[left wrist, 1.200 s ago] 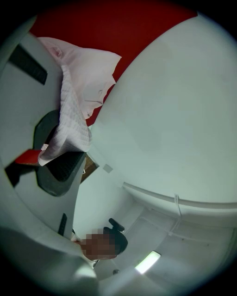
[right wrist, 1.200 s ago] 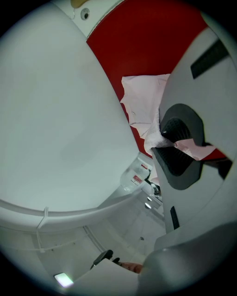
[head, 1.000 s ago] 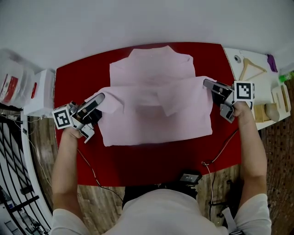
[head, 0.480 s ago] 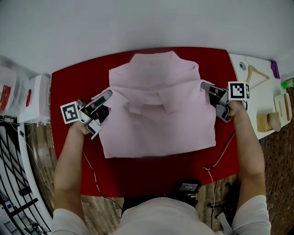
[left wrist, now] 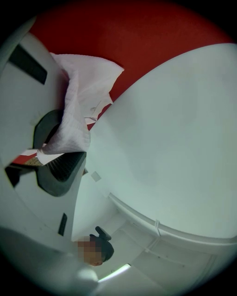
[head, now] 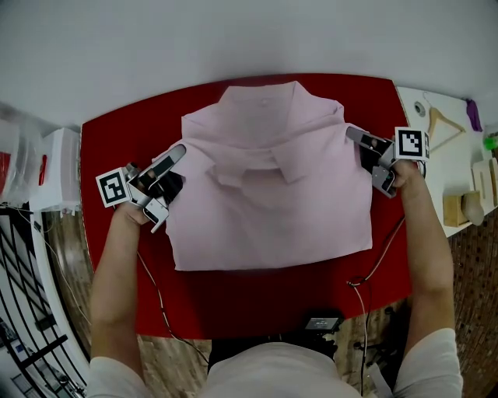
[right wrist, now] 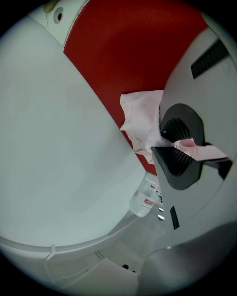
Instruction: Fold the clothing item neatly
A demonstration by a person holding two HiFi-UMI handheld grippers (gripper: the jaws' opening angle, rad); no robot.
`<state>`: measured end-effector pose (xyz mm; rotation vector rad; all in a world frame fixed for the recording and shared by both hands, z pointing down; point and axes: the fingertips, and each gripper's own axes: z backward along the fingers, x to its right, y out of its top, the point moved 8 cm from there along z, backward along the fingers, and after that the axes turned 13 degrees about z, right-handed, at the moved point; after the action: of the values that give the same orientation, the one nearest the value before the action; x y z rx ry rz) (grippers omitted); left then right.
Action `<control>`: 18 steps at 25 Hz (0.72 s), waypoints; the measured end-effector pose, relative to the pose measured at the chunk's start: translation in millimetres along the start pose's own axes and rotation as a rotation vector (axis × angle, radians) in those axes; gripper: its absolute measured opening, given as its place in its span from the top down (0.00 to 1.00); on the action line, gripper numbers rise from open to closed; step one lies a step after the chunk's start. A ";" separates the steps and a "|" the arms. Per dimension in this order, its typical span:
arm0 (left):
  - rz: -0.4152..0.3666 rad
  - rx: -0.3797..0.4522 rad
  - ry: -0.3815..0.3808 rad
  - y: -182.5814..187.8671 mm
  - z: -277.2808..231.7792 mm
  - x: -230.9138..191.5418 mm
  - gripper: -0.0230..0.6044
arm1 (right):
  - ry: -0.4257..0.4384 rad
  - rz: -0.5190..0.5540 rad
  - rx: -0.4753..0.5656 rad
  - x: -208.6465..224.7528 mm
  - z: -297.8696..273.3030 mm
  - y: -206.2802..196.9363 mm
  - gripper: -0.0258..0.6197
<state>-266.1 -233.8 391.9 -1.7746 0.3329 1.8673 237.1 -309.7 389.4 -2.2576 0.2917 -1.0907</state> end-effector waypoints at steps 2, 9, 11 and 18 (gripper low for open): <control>-0.002 0.011 -0.010 2.1 2.5 0.3 0.94 | 0.000 -0.021 0.016 2.5 2.7 0.0 0.93; 0.003 0.061 0.010 15.7 3.8 -17.1 0.94 | -0.045 -0.043 0.042 27.4 0.3 -0.5 0.93; 0.011 0.084 0.013 21.9 2.0 -25.9 0.94 | -0.055 -0.087 0.057 34.4 -8.7 -2.3 0.93; 0.003 0.150 0.002 43.5 -4.4 -43.9 0.94 | -0.097 -0.137 0.113 56.0 -28.4 6.7 0.93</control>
<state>-286.1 -281.1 426.4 -1.6772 0.4642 1.7934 251.3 -351.6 434.4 -2.2465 0.0348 -1.0355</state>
